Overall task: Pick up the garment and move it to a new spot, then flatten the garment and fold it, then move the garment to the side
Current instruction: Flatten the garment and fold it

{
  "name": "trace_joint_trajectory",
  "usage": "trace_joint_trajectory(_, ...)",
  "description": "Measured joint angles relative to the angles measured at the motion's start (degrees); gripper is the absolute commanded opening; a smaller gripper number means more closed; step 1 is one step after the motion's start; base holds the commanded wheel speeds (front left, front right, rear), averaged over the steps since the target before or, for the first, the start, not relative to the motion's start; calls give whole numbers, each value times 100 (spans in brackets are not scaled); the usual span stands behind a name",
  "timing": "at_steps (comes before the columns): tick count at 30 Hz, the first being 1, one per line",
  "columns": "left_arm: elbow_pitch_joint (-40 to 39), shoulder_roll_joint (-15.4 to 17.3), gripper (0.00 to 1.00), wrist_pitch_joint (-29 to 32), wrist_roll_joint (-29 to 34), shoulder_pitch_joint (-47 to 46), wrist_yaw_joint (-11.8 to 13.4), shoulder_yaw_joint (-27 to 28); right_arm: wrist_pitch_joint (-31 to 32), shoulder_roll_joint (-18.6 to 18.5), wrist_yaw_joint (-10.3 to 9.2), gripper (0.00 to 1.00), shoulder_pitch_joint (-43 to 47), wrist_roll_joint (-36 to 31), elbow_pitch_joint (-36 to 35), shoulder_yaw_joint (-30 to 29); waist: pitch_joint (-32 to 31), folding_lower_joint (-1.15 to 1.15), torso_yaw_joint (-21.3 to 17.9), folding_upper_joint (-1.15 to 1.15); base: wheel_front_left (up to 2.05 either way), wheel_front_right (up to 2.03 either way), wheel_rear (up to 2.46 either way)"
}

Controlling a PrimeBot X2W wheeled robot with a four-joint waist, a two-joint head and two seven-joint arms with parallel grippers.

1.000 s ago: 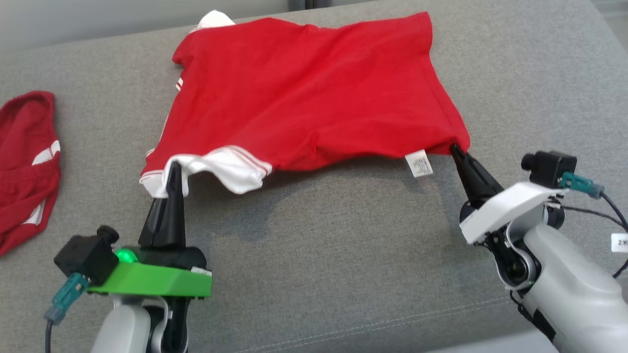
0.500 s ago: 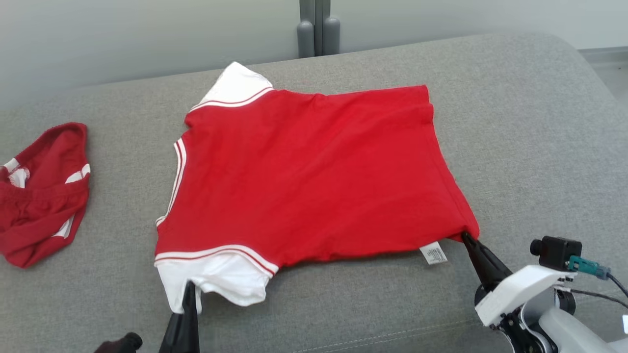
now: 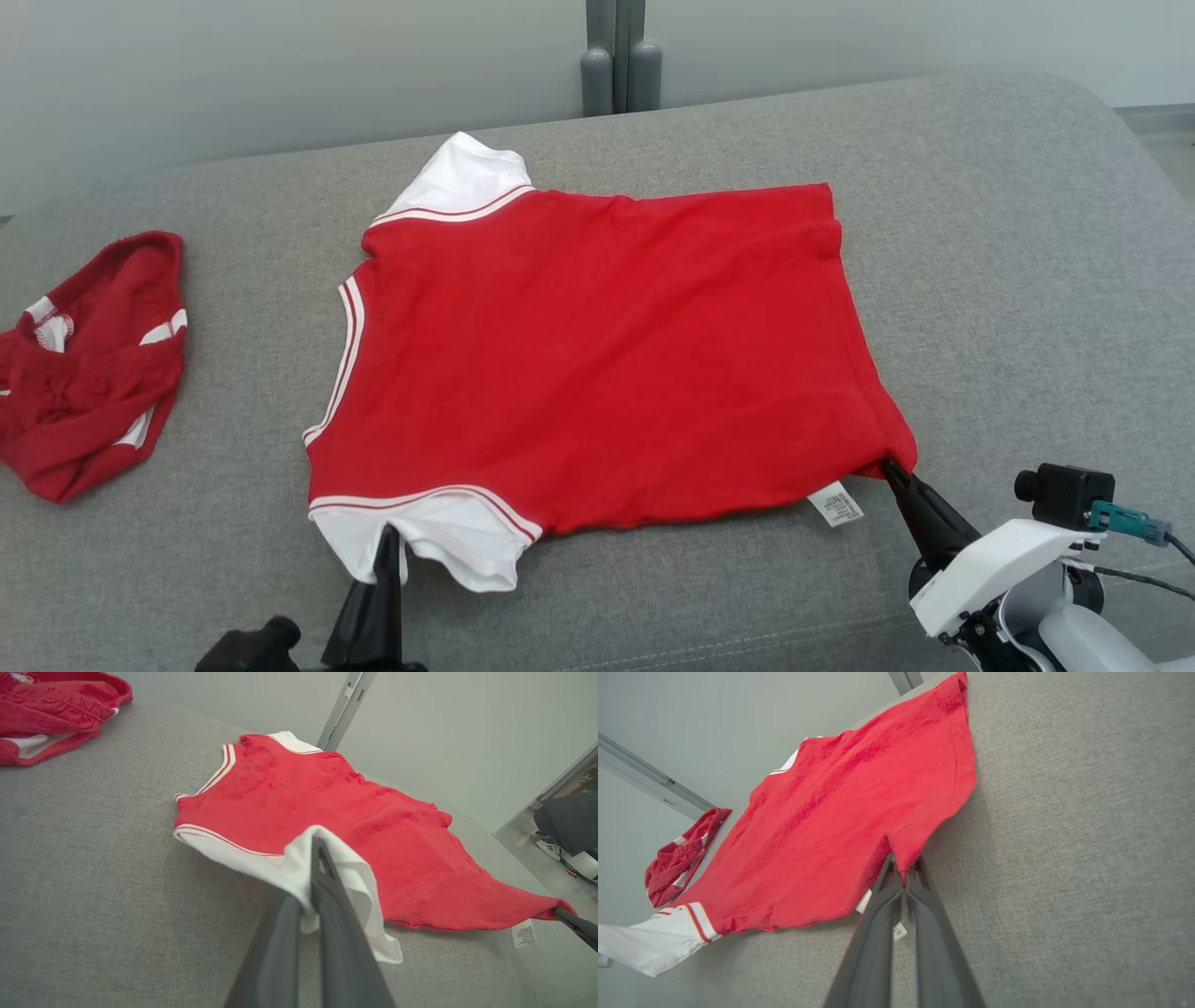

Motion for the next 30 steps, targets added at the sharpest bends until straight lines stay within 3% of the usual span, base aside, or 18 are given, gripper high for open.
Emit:
trace_joint_trajectory(8, -465, 255, 0, 1, 315, -667, -20, 73, 375, 193, 0, 0, -194, 36, -292, -437, 148, 0, -84, 0, 0, 0, 0)
trace_joint_trajectory(14, -256, 582, 0, 221, 305, -1610, -21, 60, 733, 330, 0, 0, -907, 114, 57, -590, 371, 0, -183, 0, 0, 0, 0)
trace_joint_trajectory(19, 457, 725, 0, 406, 114, -2519, -22, 48, 828, 557, 0, 0, -1677, 99, 642, -528, 591, 0, -256, 0, 0, 0, 0)
trace_joint_trajectory(22, 1280, 890, 0, 547, 73, -3211, -23, -199, 878, 679, 0, 0, -2212, 55, 1218, -398, 767, 0, -301, 0, 0, 0, 0)
trace_joint_trajectory(30, 2713, 1026, 0, 319, -79, -4164, -23, -591, 739, 876, 0, 0, -2909, 169, 2101, -65, 1042, 1, -396, 0, 0, 0, 0)
